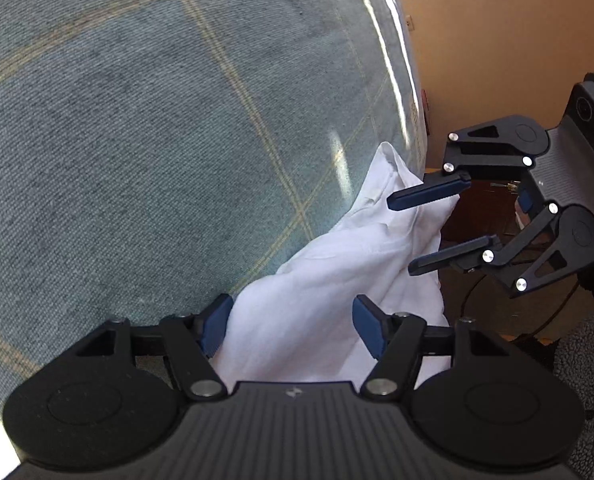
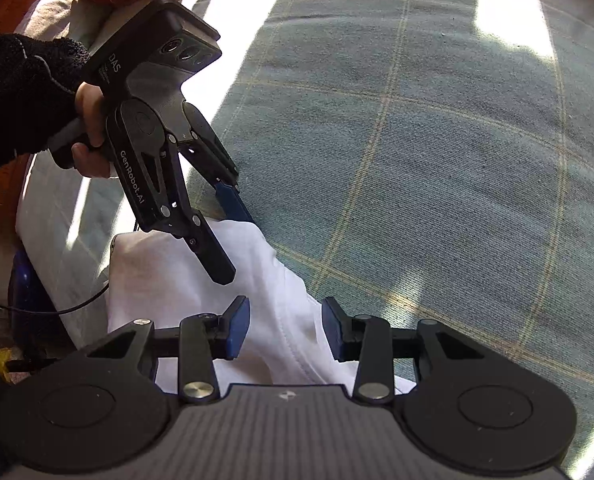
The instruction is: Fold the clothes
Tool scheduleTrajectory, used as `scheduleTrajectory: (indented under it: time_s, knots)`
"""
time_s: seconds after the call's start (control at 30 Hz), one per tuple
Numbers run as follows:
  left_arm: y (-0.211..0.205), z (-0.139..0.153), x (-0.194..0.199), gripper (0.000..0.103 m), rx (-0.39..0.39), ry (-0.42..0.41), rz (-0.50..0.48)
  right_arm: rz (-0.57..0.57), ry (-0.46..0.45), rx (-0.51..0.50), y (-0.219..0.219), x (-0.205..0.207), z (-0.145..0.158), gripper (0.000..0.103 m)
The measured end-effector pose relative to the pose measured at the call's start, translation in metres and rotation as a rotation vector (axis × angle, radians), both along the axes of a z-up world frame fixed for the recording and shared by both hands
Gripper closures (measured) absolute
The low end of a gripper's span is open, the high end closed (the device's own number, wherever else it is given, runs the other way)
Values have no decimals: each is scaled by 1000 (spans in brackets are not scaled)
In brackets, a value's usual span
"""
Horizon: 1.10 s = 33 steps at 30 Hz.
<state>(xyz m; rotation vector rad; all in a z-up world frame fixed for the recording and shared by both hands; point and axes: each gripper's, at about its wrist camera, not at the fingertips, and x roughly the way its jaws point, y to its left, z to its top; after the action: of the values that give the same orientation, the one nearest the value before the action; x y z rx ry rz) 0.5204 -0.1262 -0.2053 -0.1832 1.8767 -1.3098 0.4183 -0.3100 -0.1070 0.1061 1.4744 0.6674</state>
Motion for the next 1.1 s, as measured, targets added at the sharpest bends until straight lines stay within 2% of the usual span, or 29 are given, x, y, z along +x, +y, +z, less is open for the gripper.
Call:
scheduleTrajectory:
  time_s: [0.2,0.3,0.4,0.47,0.53,0.63,0.73,0.8,0.9,1.03,1.1]
  knots:
    - [-11,6,-11,38,-13,82,-58,-77,12,-21,-29,4,1,58]
    - [-2,21,-18,39,-31,107,-50,-129,30,-44,-57,-5,4,56]
    - [3,43,-19,39,-101,100,29,-192,58,-97,-83,-19,2,55]
    - [0,44,-16,39,-149,137,94,-227,76,-131,-96,-29,0,55]
    - [-13,42,-17,40,-140,141,91,-243,82,-131,-100,-36,0,55]
    - [-26,43,-14,41,-80,92,20,-258,75,-111,-104,-46,3,55]
    - [-36,45,-19,53,-26,46,19,-283,57,-83,-112,-53,4,54]
    - [-36,51,-22,74,27,-6,35,-300,48,-65,-121,-57,5,52]
    - [-20,65,-27,92,94,-60,85,-321,34,-51,-135,-62,3,52]
    - [5,95,-30,97,127,-155,126,-352,24,-36,-147,-68,2,52]
    - [11,106,-33,97,121,-173,134,-361,21,-20,-149,-70,2,52]
